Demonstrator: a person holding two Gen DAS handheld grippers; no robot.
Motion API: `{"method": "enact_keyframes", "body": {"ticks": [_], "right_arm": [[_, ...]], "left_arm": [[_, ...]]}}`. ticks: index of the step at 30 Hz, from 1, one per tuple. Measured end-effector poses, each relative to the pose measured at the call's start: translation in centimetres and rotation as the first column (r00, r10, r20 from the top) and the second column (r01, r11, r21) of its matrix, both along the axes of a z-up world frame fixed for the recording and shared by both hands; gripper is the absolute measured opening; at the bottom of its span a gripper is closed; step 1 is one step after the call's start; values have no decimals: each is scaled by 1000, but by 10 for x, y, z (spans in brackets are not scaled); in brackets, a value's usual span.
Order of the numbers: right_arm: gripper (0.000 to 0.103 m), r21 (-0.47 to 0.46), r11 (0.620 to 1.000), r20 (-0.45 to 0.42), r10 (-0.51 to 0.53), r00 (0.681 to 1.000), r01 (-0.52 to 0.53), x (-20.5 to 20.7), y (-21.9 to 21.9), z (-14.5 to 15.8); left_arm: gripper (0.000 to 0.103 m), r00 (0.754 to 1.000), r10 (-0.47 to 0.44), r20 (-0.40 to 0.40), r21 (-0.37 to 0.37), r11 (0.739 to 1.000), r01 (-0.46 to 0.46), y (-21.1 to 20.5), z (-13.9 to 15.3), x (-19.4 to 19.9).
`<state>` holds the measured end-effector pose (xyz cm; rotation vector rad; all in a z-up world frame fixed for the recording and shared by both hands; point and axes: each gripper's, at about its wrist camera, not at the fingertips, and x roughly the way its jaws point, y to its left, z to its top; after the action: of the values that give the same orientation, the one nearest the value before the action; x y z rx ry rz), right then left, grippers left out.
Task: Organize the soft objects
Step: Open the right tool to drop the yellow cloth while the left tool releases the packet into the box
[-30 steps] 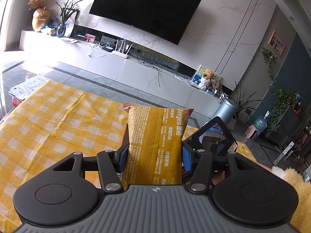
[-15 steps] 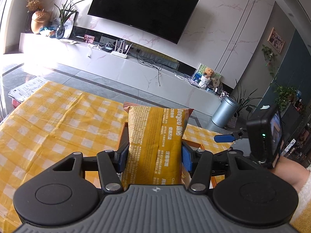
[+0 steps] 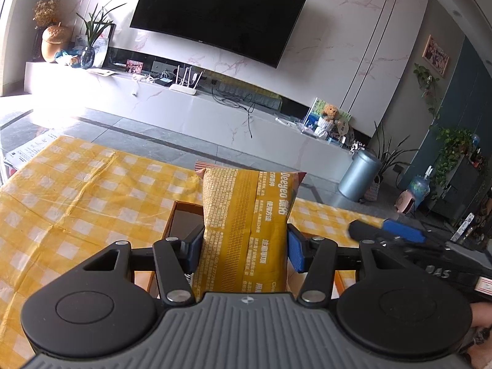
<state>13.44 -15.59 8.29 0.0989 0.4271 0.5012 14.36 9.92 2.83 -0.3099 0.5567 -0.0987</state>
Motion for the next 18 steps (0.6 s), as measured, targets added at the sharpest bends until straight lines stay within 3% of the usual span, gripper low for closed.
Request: {"method": "enact_keyframes", "body": {"ticks": [2,6,11,15,18], "right_arm": [[100,103,990,40,-97,995,92,-5,-15,-5],[100,213,967,-24,-139,990,141,-2,-35,-13],[100,202,957,-24,-207,978,208,2,-40,-11],[100,203,960,-43,-191,981,195,2,-36,-15],[100,200,963,-70,-169,983,180,1,-32,-18]], "left_arm": [[62,999,-10,-31,96,995,13,-11,-3,13],[62,996,-26,-84,193,980,41,-22,-11,32],[62,983,-55,-175,198,976,89,-24,-30,51],[62,978,-41,-206,253,963,94,-29,-42,53],[62,972,-46,-230,244,964,104,-28,-48,49]]}}
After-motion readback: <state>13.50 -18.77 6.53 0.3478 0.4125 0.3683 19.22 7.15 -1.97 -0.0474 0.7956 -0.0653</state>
